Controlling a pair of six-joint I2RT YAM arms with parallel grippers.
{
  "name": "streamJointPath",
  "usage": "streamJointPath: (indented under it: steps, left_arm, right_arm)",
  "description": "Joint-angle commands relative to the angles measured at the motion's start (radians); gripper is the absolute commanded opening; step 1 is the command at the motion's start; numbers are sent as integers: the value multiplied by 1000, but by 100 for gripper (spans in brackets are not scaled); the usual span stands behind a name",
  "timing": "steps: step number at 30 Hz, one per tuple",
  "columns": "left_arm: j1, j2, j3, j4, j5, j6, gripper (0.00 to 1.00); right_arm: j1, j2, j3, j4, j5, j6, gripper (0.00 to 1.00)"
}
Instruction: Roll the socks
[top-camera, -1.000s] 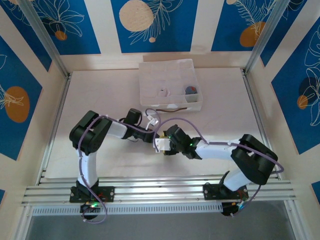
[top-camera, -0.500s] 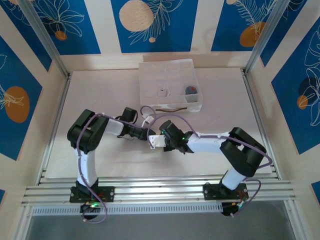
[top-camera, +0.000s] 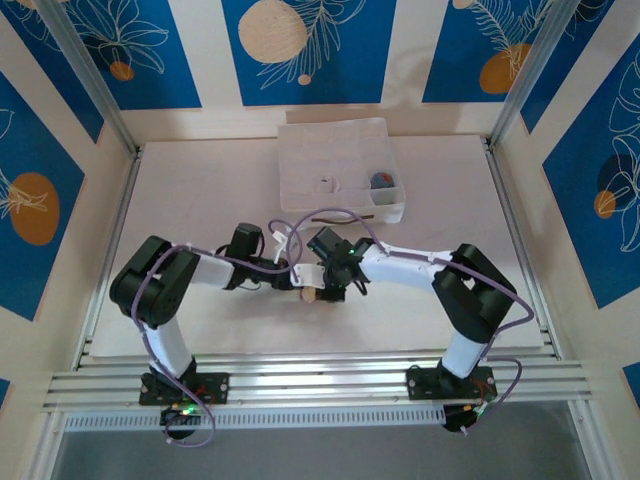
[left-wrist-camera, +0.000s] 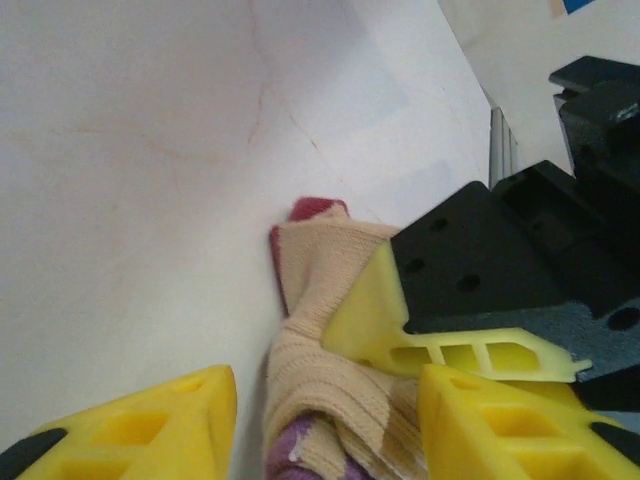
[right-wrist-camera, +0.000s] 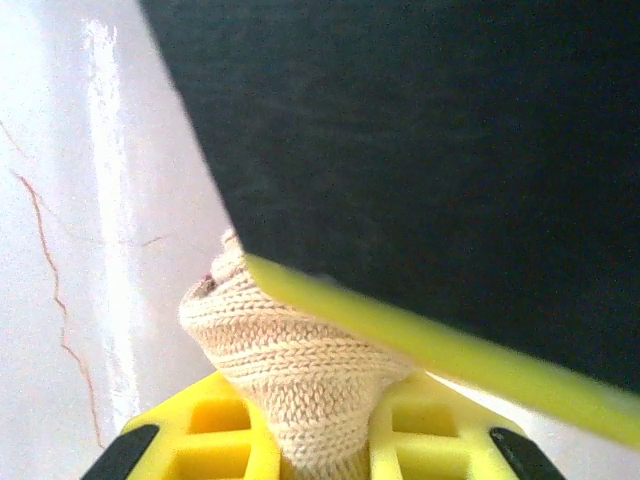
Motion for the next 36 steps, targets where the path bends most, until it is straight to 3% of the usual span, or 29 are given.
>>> streamJointPath:
  steps: [1,10,15,22,36]
  left_arm:
    - [11,-66,-79,185,-24,-18,49]
    - [15,-248,-301,684,-58,-66,55]
    - [-2,-342,-298,626,-36,-34,57]
    - [-48,-411,-277,563,-65,-79,60]
    - [-96,-377,-161,824,36,-339,63]
  right_arm:
    - [-10,72,-21,-199,-66,120,0]
    - [-171,-58,52,-198,-367,348,0]
    - [-257,-151,54,-124,-576,450,0]
    - [-310,-278,17,48,-674,615,0]
    - [-310,-407,-38,212,-835,733,0]
